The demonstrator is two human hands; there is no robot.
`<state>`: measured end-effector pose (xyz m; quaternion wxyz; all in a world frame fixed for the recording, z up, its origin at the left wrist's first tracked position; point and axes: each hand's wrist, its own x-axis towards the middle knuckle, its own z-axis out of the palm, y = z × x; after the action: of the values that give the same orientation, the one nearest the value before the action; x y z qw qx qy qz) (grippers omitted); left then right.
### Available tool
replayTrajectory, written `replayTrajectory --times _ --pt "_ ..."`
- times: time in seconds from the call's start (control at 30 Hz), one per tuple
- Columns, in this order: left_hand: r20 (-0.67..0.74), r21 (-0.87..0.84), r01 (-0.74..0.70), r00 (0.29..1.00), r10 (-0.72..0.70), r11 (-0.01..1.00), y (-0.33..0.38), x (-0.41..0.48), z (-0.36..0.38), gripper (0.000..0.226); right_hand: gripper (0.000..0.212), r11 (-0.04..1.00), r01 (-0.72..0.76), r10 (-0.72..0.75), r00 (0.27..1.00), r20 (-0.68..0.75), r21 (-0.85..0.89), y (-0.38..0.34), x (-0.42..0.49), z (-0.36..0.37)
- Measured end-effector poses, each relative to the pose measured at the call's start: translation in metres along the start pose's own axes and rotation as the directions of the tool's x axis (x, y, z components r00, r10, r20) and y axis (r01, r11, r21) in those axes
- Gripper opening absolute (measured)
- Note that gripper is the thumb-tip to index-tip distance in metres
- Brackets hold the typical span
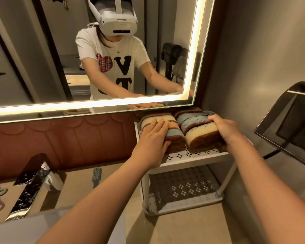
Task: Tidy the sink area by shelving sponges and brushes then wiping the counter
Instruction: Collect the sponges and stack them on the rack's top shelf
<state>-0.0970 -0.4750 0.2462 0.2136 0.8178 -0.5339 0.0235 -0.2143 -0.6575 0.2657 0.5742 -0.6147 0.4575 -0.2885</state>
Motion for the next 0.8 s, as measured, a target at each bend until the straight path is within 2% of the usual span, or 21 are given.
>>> replayTrajectory --times 0.17,0.33,0.5,0.67,0.8 --pt "0.008 -0.004 0.027 1.0 -0.027 1.0 -0.002 0.0 0.001 0.061 0.025 0.996 -0.002 0.001 1.0 -0.011 -0.089 0.002 0.005 0.002" --pt "0.013 0.068 0.101 0.995 -0.102 0.993 -0.001 -0.001 0.003 0.056 0.031 0.987 0.026 -0.024 1.0 0.016 -0.158 0.006 0.014 0.004" --pt "0.056 -0.012 0.094 0.994 -0.093 0.995 0.0 -0.002 0.001 0.056 0.053 0.95 0.055 -0.056 0.998 0.004 -0.308 0.008 0.024 0.006" --pt "0.034 -0.032 0.072 0.997 -0.071 0.997 0.0 -0.004 0.002 0.057 0.054 0.933 0.15 -0.136 0.988 0.067 -0.327 0.01 0.027 0.007" --pt "0.019 -0.074 0.102 0.995 -0.101 0.992 0.001 -0.006 -0.001 0.063 0.048 0.922 0.196 -0.206 0.979 0.007 -0.334 0.013 0.031 0.007"
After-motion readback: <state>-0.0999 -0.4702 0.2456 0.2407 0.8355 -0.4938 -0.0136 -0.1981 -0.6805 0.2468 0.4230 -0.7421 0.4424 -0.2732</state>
